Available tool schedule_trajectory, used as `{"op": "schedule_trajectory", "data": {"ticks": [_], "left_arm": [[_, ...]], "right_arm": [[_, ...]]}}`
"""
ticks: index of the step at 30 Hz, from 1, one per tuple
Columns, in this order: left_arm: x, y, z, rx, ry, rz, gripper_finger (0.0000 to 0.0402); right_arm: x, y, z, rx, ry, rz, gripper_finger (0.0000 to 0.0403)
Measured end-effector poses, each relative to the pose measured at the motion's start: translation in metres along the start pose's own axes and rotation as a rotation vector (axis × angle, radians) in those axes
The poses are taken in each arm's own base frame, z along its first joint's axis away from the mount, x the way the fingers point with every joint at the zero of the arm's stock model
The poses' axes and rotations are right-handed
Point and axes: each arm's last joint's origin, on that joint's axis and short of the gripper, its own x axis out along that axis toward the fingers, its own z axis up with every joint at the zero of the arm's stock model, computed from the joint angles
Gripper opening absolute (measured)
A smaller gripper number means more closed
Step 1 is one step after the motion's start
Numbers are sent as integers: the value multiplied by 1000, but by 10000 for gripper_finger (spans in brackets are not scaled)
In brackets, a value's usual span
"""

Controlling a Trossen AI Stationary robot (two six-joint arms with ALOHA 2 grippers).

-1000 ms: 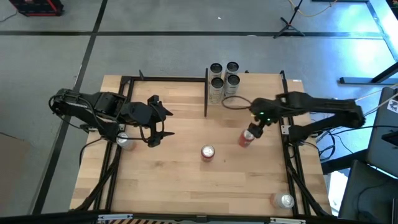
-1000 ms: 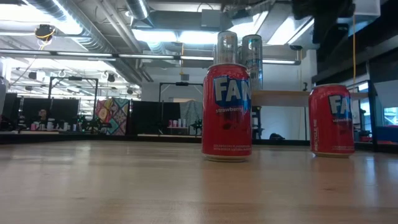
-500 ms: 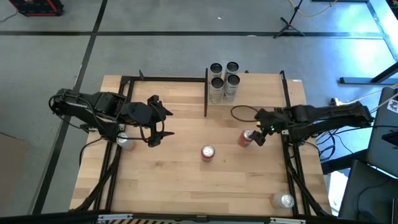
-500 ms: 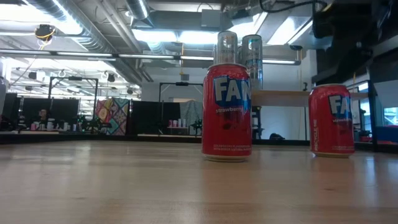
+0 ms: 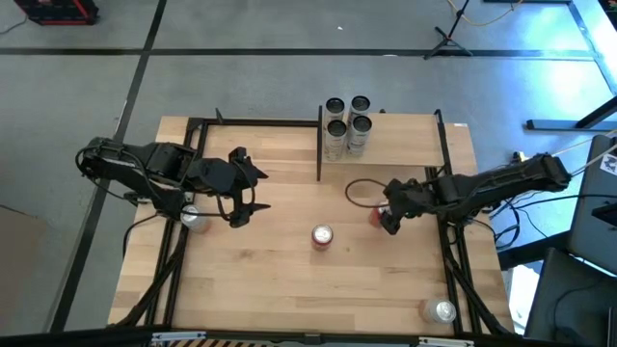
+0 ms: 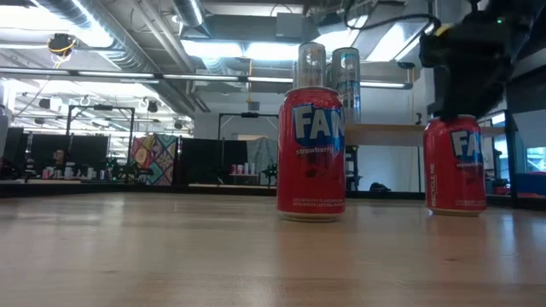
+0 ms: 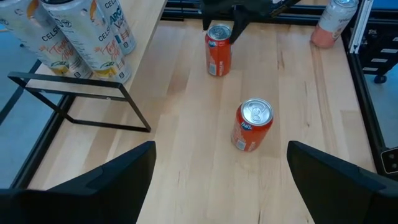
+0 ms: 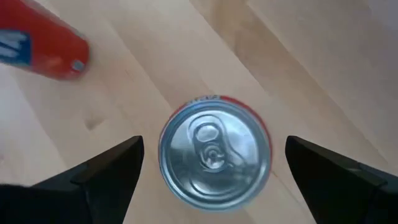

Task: Place canned beverage on shelf
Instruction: Put the right red soda can on the shelf

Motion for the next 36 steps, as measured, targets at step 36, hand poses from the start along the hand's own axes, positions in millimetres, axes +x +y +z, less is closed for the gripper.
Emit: {"op": "schedule_trajectory", "data": {"ticks": [36], "left_arm": [[0,0,0,-1,1,-1,352]], "right_arm": [[-133,11,73,70,-169,-183,247]]}}
